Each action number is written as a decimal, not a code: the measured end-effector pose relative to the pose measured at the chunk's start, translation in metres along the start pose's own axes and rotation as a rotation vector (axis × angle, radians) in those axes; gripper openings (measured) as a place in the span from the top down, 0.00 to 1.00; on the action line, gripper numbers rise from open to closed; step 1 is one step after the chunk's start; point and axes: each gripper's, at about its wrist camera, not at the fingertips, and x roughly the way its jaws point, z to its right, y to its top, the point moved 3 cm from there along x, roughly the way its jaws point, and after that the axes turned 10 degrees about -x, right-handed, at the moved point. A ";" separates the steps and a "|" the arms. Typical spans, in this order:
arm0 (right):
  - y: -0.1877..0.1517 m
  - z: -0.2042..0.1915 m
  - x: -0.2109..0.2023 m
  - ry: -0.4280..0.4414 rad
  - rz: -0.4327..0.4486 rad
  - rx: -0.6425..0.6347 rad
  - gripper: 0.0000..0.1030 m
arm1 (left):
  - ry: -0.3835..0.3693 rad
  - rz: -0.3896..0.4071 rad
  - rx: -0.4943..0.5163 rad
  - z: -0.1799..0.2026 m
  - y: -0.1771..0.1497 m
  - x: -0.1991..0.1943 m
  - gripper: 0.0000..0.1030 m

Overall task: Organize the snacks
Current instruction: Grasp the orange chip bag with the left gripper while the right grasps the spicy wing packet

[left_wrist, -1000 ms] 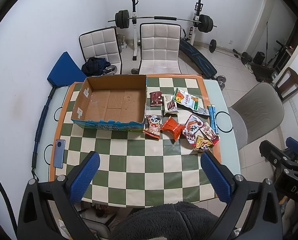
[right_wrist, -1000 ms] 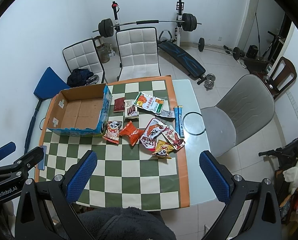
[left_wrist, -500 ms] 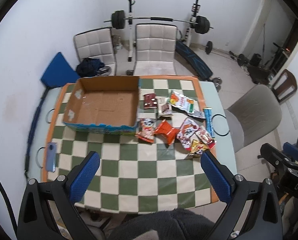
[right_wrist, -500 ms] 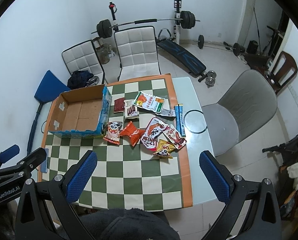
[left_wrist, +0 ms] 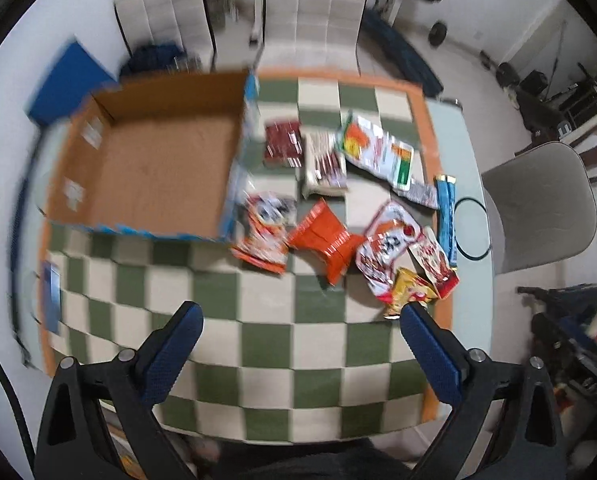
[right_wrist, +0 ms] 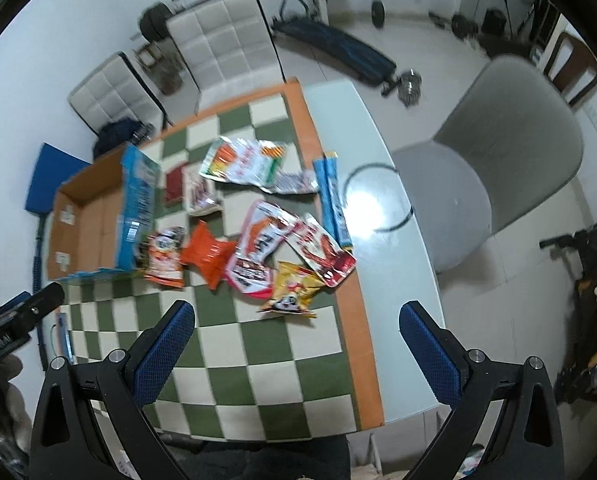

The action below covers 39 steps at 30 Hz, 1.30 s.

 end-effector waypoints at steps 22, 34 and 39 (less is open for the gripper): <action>0.062 0.020 0.202 0.193 -0.292 0.171 0.00 | -0.028 -0.467 -0.327 0.022 0.070 0.230 0.09; 0.065 0.004 0.224 0.200 -0.352 0.180 0.00 | 0.105 -0.412 -0.204 0.003 0.053 0.245 0.51; 0.069 -0.026 0.245 0.228 -0.404 0.174 0.00 | 0.152 -0.371 -0.134 -0.014 0.024 0.242 0.51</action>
